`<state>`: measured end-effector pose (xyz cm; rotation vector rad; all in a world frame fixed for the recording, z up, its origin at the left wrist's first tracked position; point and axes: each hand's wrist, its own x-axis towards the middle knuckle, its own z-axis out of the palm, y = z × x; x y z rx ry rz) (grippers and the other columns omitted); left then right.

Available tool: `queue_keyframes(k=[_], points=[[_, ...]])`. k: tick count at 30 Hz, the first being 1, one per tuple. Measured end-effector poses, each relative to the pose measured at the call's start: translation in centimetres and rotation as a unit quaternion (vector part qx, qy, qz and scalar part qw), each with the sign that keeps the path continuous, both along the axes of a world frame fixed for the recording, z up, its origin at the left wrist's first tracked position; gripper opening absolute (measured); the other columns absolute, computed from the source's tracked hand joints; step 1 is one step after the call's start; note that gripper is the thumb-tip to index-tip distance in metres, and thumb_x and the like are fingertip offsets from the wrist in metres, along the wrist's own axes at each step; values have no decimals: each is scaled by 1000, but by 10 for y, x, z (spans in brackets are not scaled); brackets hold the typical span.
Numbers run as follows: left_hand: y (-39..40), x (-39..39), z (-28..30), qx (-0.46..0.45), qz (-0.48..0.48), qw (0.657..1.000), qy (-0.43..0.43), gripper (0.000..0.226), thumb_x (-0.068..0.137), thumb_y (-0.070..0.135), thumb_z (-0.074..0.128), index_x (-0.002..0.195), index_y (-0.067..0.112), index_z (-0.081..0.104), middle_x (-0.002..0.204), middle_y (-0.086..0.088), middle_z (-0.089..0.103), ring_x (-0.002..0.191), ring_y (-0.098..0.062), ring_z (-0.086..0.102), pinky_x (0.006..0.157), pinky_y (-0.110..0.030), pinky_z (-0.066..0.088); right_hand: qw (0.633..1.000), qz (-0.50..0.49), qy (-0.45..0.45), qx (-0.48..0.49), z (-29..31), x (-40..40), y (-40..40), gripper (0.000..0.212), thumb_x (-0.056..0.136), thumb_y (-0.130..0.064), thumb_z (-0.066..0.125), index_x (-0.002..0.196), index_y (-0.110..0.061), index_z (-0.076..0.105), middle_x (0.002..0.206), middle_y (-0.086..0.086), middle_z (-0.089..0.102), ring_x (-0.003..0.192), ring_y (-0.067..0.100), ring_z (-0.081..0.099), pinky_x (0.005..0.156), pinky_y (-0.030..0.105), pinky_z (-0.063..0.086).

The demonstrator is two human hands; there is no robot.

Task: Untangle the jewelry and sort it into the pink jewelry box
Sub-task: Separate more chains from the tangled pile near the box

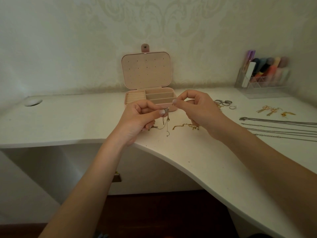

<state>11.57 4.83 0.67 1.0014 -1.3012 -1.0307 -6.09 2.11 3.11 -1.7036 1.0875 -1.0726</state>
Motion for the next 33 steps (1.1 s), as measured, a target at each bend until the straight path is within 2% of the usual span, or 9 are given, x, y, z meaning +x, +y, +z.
queue_keyframes(k=[5,9,13,15,18,20,23,28,33], points=[[-1,0,0,-6,-1,1000,6,10,82,1,64,75,8,61,67,-2,70,34,-5,37,35,-13,26,1000,22,-9,18,1,0,1,16,89,-23,64,75,-17,59,49,-5,38,48,12,28,44,24,24],[-1,-2,1,-16,10,1000,6,13,85,0,60,76,10,60,54,6,62,36,-4,39,34,-13,26,999,37,16,3,2,1,3,12,90,-16,60,79,-13,56,54,-2,49,47,11,34,43,23,27],[-4,0,0,-13,19,1000,6,18,86,2,61,74,16,61,54,3,53,43,-5,41,37,-14,30,993,52,81,-63,3,0,6,11,90,-16,61,82,-9,57,50,0,37,40,5,28,41,14,28],[-5,1,-1,-17,15,1000,2,17,87,4,61,76,17,61,63,4,58,57,-6,50,42,-15,36,988,55,106,-96,4,0,7,11,88,-16,63,83,-8,59,45,-5,34,38,4,27,42,10,29],[-7,3,-4,-26,-5,1000,-1,15,88,7,60,79,18,62,82,-4,65,83,-15,61,57,-18,45,980,52,137,-134,4,-1,7,8,87,-17,64,80,-15,59,40,-11,32,38,7,28,47,15,31],[-8,3,-4,-32,-14,999,8,11,88,7,60,82,16,62,85,-3,67,84,-15,62,68,-20,48,972,42,167,-160,3,0,7,9,85,-23,67,81,-19,61,37,-10,31,39,9,29,52,24,31],[-8,4,-5,-29,-29,999,32,3,85,11,61,84,14,61,85,-1,71,83,-14,65,83,-23,51,963,26,194,-187,2,3,7,12,83,-32,70,78,-23,63,35,-10,33,39,10,32,54,27,29],[-6,2,-3,-9,-36,998,55,8,87,6,57,82,11,58,74,0,72,72,-12,68,71,-21,54,952,25,212,-218,5,4,10,13,82,-36,71,73,-29,63,39,-17,42,45,0,43,51,24,28],[-3,1,-2,-9,-24,999,27,8,86,5,59,80,10,58,63,2,68,57,-8,62,58,-17,50,943,7,211,-256,3,5,8,9,83,-33,69,79,-27,64,40,-9,35,45,7,38,53,29,29]])
